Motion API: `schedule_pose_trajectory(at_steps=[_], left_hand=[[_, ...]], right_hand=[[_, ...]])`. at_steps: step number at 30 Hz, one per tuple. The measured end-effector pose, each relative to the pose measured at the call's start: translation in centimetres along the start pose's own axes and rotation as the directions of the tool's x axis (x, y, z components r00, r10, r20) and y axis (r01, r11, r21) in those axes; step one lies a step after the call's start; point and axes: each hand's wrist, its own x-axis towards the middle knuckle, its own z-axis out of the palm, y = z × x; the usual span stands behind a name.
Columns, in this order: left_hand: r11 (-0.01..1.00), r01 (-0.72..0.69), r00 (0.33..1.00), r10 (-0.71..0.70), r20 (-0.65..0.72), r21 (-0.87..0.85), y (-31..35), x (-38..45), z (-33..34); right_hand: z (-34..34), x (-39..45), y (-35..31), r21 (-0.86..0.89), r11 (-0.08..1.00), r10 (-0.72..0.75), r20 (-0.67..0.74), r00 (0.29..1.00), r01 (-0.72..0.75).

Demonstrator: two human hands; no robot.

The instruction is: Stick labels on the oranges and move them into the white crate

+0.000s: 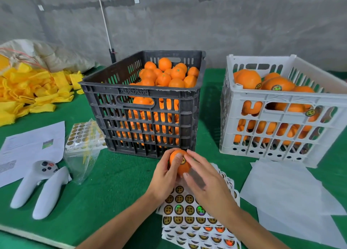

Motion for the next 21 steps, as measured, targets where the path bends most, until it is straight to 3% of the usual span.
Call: schedule_pose_trajectory(at_steps=[6,10,13,17,21], left_hand=[[0.994,-0.069,0.997,0.070,0.012,-0.090,3.8,0.5,0.7],[0.985,-0.095,0.982,0.116,0.147,-0.145,8.3,1.0,2.5],[0.973,-0.213,0.946,0.229,0.230,-0.094,12.7,2.5,4.6],[0.933,-0.359,0.900,0.349,0.260,-0.012,18.5,7.1,8.6],[0.871,-0.487,0.833,0.440,0.336,0.067,23.3,12.2,13.2]], right_hand=[[-0.4,1.2,-2.2,-0.337,0.934,-0.194,-0.209,0.959,0.115],[-4.2,3.6,-3.5,-0.288,0.955,-0.194,-0.419,0.887,0.072],[-8.3,5.5,-3.9,-0.351,0.934,-0.254,-0.545,0.799,0.057],[-14.8,8.5,-3.7,-0.454,0.889,-0.274,-0.631,0.726,-0.059],[-20.7,11.9,-3.1,-0.533,0.811,-0.213,-0.652,0.728,-0.240]])
